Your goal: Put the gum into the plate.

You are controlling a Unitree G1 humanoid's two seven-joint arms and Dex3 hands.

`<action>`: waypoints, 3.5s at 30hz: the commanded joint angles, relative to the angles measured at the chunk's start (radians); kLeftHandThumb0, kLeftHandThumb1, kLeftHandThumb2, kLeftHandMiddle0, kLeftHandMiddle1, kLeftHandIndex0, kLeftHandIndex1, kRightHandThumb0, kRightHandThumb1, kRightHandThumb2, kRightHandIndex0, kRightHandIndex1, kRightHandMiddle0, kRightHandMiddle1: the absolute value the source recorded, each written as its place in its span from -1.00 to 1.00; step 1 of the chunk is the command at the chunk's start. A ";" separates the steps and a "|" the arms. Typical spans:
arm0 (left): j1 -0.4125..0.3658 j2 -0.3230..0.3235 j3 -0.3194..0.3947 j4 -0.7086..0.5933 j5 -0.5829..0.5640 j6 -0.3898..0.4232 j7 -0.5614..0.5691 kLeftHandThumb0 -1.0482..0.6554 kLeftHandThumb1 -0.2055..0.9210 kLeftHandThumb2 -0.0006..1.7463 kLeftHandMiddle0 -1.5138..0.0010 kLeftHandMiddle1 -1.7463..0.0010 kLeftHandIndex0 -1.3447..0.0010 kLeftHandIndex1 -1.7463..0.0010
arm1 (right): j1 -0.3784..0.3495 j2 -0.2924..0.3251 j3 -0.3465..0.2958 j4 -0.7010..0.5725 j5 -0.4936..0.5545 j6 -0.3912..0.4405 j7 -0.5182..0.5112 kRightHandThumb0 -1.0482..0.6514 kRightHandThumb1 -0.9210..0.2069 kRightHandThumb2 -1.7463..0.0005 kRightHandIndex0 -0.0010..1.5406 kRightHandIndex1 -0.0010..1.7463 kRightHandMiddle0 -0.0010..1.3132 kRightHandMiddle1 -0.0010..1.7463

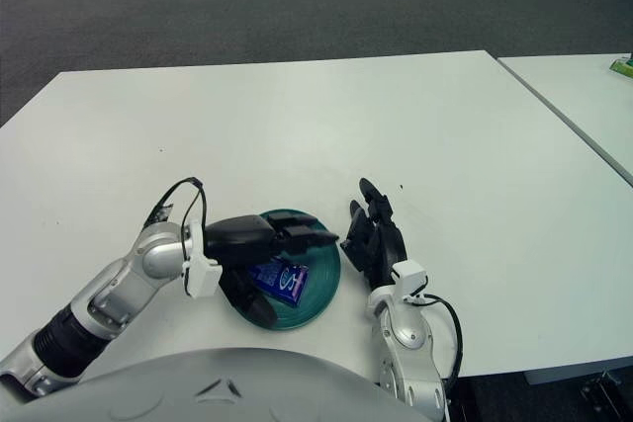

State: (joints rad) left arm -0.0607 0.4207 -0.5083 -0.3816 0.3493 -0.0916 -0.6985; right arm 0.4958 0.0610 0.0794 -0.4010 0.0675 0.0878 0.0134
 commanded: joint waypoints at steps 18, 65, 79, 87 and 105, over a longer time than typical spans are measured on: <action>0.397 -0.411 0.318 -0.011 -0.302 0.236 0.495 -0.95 1.00 -0.25 0.75 0.96 0.99 0.41 | 0.026 0.039 0.006 0.033 0.055 -0.045 -0.005 -0.76 -1.00 -0.07 -0.66 -0.97 -1.00 -0.39; 0.604 -0.465 0.386 0.202 -0.456 -0.113 0.542 -1.00 1.00 0.11 0.82 0.97 0.98 0.14 | 0.043 0.013 -0.014 0.031 0.088 -0.043 0.036 -0.80 -1.00 -0.02 -0.62 -0.98 -1.00 -0.36; 0.607 -0.506 0.365 0.330 -0.472 -0.212 0.551 -1.00 1.00 0.20 0.61 0.93 1.00 0.12 | 0.061 0.006 -0.013 0.005 0.096 -0.017 0.051 -0.77 -1.00 -0.03 -0.65 -1.00 -1.00 -0.40; 0.610 -0.523 0.361 0.355 -0.468 -0.230 0.556 -1.00 1.00 0.24 0.58 0.95 1.00 0.12 | 0.077 0.001 -0.006 -0.002 0.084 -0.018 0.060 -0.77 -1.00 -0.04 -0.64 -0.99 -1.00 -0.38; 0.675 -0.467 0.292 0.085 -0.374 0.133 0.608 -1.00 1.00 0.28 0.73 0.99 1.00 0.33 | 0.105 0.007 0.015 -0.004 0.075 -0.015 0.065 -0.74 -1.00 -0.04 -0.62 -0.99 -1.00 -0.29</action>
State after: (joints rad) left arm 0.5712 -0.0684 -0.2002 -0.2668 -0.0469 -0.0871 -0.1095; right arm 0.5314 0.0817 0.0886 -0.3925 0.1435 0.0666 0.0827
